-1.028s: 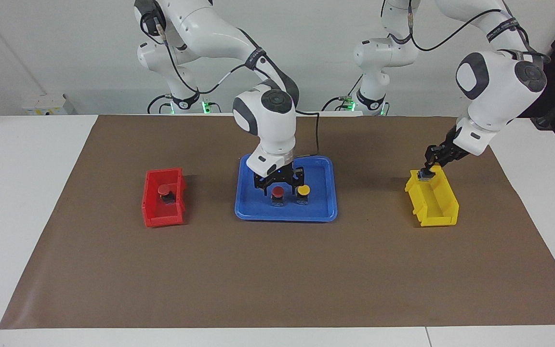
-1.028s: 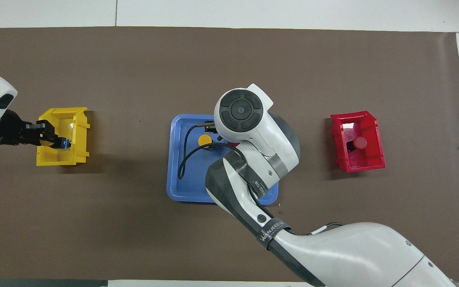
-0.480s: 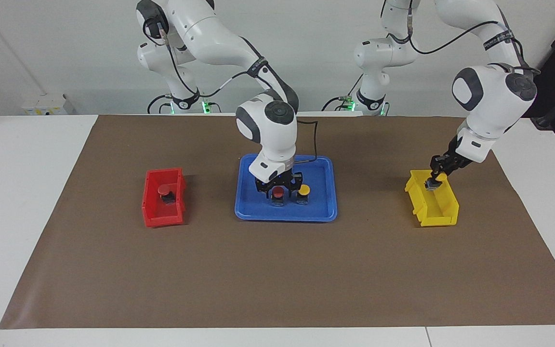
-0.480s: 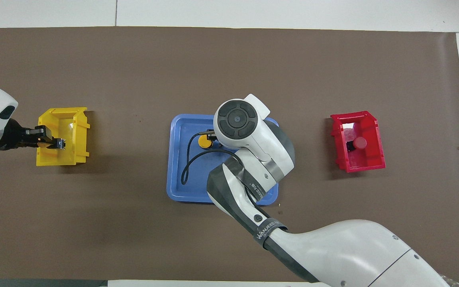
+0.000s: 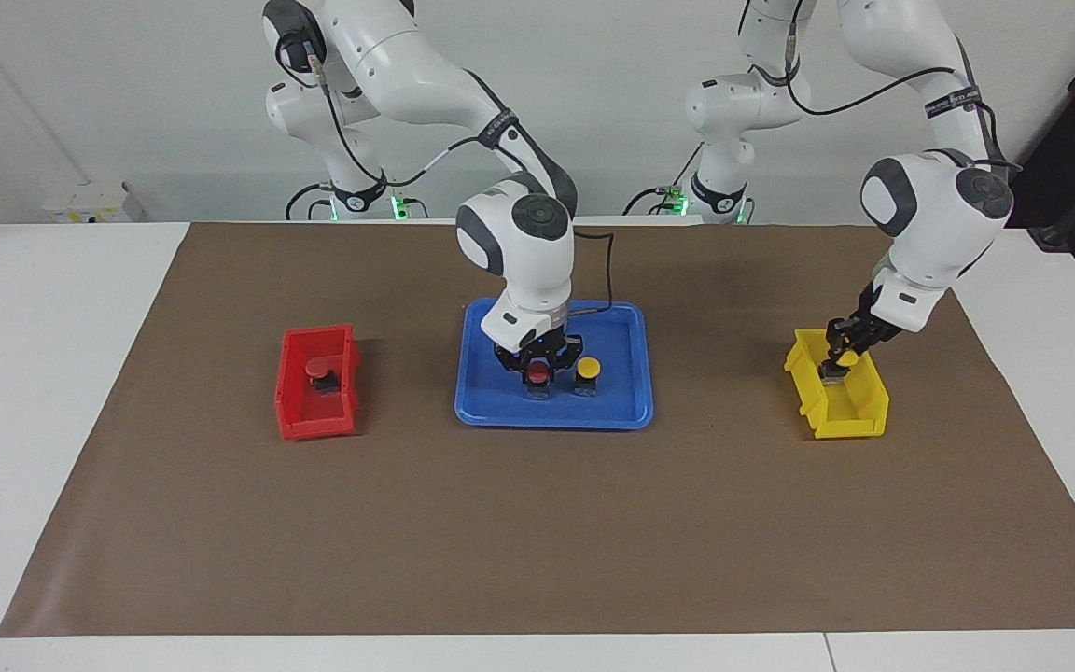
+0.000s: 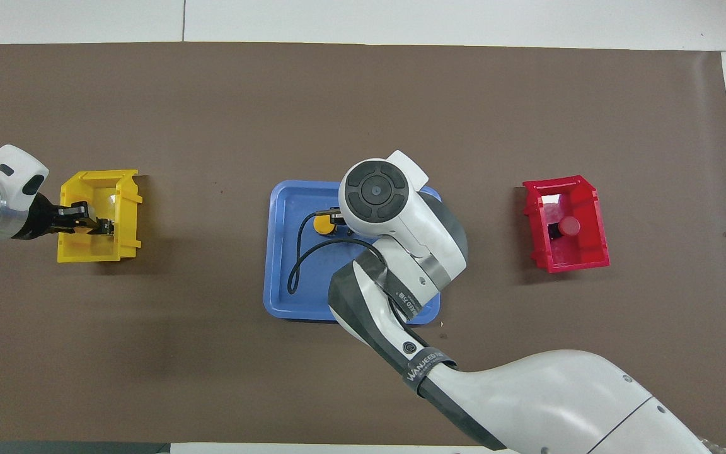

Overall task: Sort red and yellow buttons by color
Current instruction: 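Grasp the remaining red button with the right gripper while the left gripper releases, then carry the red button into the red bin with the right gripper, then grasp the last yellow button with the left gripper while the right gripper withdraws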

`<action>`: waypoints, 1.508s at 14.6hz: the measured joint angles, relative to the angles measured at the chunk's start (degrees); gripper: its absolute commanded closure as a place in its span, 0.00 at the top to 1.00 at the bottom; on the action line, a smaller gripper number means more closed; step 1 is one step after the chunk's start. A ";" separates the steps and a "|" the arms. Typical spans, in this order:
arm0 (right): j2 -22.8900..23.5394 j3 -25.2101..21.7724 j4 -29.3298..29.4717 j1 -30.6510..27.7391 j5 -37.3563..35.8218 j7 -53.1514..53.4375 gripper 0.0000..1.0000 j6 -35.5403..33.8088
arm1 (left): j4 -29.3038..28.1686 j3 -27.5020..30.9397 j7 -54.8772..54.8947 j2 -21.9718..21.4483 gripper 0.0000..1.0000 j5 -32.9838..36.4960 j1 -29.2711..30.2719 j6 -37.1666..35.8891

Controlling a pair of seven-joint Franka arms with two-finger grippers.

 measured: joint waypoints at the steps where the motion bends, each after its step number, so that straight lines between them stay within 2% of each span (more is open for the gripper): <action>1: -0.10 -0.06 0.17 -0.16 0.00 0.00 0.37 -0.23 | -0.01 -0.09 0.00 0.19 0.02 0.00 0.00 0.13; 2: -0.26 -0.19 0.83 -0.46 0.00 0.00 0.37 -1.46 | -0.08 -0.17 0.01 0.23 0.03 0.00 0.00 0.14; 4: -1.59 -0.46 4.36 -2.44 -0.06 -1.83 0.37 -8.97 | -0.53 -0.27 0.02 0.23 0.07 0.00 -0.01 0.13; 5: -3.14 -0.57 5.84 -4.46 -0.06 -5.20 0.37 -12.79 | -0.79 -0.30 0.02 0.23 0.14 0.00 -0.01 0.13; 7: -7.90 -0.72 6.30 -10.89 0.20 -13.98 0.37 -18.95 | -1.16 -0.30 0.17 0.23 0.43 0.02 0.00 0.13; 9: -12.02 -0.81 5.43 -18.57 2.24 -24.24 0.37 -22.37 | -1.15 -0.29 0.40 0.20 0.56 0.02 0.04 0.14; 10: -13.06 -0.83 4.94 -22.31 3.17 -29.06 0.37 -22.81 | -1.14 -0.29 0.48 0.20 0.57 0.03 0.05 0.14; 12: -13.46 -0.87 3.78 -28.21 4.54 -36.47 0.37 -22.39 | -0.94 -0.30 0.61 0.20 0.65 0.03 0.04 0.15; 13: -13.47 -0.86 2.45 -30.22 4.72 -38.91 0.37 -20.72 | -0.65 -0.32 0.69 0.18 0.73 0.03 0.02 0.15; 14: -13.53 -0.83 0.46 -31.60 4.77 -40.77 0.37 -18.04 | -0.22 -0.38 0.74 0.15 0.97 0.03 -0.01 0.14; 15: -13.70 -0.81 -1.99 -32.41 4.77 -41.89 0.37 -15.05 | 0.34 -0.48 0.75 0.11 1.00 0.03 -0.07 0.05; 18: -15.29 -0.77 -9.87 -32.88 4.78 -42.48 0.37 -7.48 | 3.16 -0.84 -0.07 -0.02 1.00 0.03 -2.82 -2.44; 20: -16.96 -0.76 -14.56 -33.03 5.64 -42.48 0.37 -3.64 | 4.71 -1.07 -4.48 -0.03 1.00 0.03 -7.18 -4.26; 22: -18.27 -0.75 -18.61 -33.07 6.40 -42.48 0.37 0.24 | 5.90 -1.34 -13.61 -0.03 1.00 0.03 -13.95 -4.22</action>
